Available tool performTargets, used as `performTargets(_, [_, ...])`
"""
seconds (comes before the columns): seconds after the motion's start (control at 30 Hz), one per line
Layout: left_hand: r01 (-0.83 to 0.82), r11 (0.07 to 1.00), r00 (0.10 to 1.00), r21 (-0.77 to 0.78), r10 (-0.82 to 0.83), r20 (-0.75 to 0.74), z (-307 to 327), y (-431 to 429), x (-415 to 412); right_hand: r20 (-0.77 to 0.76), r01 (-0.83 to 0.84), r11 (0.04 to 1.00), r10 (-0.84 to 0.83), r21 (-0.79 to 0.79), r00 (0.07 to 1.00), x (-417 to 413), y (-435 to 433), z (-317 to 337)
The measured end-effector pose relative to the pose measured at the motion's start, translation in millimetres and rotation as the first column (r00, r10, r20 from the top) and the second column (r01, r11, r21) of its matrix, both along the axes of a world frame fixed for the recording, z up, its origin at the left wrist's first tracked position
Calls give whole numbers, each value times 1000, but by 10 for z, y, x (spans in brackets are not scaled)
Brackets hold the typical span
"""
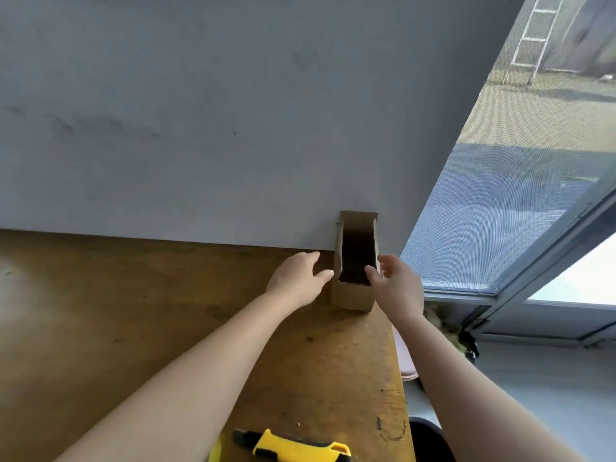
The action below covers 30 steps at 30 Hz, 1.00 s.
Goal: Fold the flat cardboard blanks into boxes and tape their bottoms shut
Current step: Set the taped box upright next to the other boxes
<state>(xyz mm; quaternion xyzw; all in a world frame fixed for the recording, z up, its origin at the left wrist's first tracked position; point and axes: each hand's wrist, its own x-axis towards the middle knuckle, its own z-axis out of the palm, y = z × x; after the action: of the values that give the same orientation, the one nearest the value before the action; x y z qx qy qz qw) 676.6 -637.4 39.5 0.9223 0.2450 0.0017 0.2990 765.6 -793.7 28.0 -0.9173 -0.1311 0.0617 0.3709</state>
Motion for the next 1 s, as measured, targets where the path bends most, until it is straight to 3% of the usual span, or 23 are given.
performTargets(0.17, [-106, 978, 993, 181, 93, 80, 322, 259, -726, 147, -130, 991, 132, -19, 980, -337, 152, 341])
performTargets(0.33, [-234, 905, 971, 354, 200, 131, 597, 469, -1623, 289, -308, 945, 326, -107, 900, -872, 413, 635])
performTargets(0.6, [-381, 672, 906, 635, 410, 110, 791, 679, -3074, 434, -535, 776, 631, -334, 644, -1916, 899, 911])
performTargets(0.8, [-452, 568, 837, 689, 536, 108, 893, 813, -4065, 475, -634, 636, 764, -440, 437, -2723, 1323, 1037])
performTargets(1.0, [-489, 492, 777, 720, 621, 104, 899, 1017, -5011, 510, -683, 551, 809, -480, 293, -3602, 1790, 1042])
